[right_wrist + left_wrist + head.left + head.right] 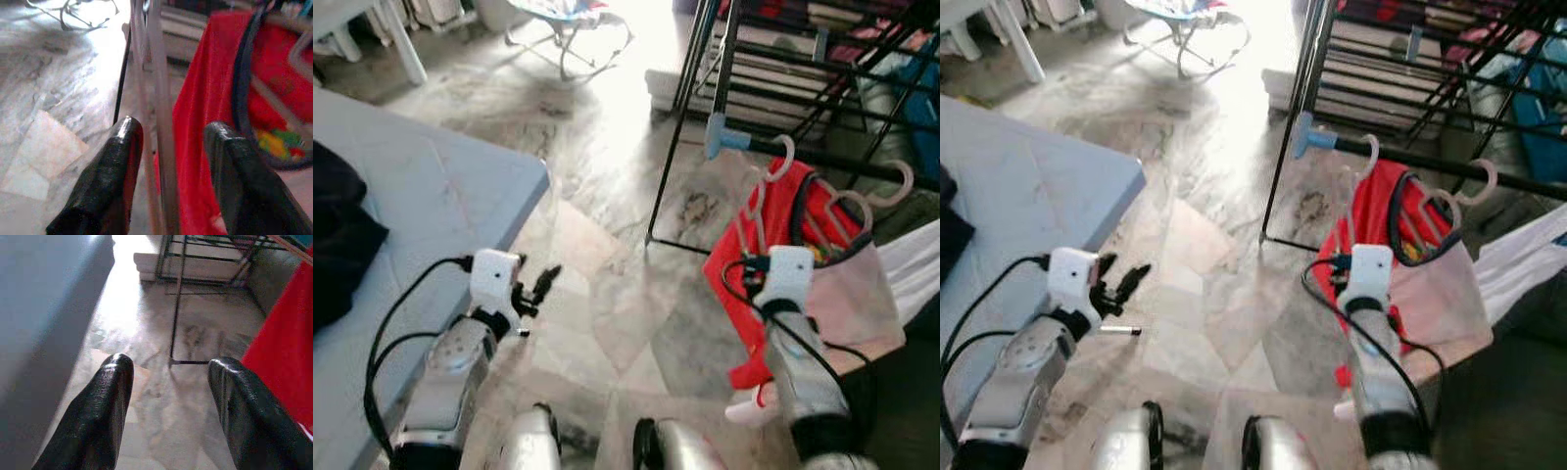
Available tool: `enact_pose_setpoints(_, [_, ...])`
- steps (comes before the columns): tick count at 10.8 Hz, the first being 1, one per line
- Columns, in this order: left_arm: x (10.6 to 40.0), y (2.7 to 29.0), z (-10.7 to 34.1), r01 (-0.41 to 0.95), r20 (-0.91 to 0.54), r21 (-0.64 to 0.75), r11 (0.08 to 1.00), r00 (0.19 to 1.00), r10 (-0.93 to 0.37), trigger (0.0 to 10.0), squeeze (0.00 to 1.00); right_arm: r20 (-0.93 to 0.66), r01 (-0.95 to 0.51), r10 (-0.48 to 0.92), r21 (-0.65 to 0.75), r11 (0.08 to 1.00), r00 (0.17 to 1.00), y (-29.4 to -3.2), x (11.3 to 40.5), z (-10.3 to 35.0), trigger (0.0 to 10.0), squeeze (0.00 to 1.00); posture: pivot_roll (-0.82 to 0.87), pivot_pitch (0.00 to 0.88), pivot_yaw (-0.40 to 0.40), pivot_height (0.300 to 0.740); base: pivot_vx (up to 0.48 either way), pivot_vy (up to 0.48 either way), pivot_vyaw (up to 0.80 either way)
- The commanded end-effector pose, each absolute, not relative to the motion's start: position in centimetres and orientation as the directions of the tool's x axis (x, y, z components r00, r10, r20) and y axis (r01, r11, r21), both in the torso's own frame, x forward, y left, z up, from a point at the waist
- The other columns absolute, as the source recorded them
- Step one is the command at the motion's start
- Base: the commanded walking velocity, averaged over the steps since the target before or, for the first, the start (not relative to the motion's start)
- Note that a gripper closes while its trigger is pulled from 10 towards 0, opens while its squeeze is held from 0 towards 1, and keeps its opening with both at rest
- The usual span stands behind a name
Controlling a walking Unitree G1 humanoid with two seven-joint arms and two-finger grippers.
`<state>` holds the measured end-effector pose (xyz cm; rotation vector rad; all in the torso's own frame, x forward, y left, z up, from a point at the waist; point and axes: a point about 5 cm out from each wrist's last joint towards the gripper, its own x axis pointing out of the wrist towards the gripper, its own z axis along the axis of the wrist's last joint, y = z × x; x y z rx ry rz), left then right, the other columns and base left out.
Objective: Hang hanger
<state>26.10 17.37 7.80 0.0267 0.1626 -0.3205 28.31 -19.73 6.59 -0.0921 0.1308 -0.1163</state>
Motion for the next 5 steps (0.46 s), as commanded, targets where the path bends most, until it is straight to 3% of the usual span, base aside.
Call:
enact_pose_setpoints(1, [25.8,17.5,7.6,0.293,-0.164,0.028,0.956,0.945,-0.285,10.0,0.00,-0.086,0.096,-0.107,-0.116,0.989,0.991,-19.8,28.0,7.2,10.0,1.00,0.07,0.149,-0.078,0.740,0.000,0.000,0.00])
enact_pose_setpoints(5, [25.4,16.7,7.4,0.266,-0.144,0.057,0.962,0.956,-0.256,10.0,0.00,0.025,0.067,-0.064,-0.153,0.986,0.998,-20.2,27.3,9.1,10.0,1.00,0.06,0.136,-0.083,0.740,0.000,0.000,0.00])
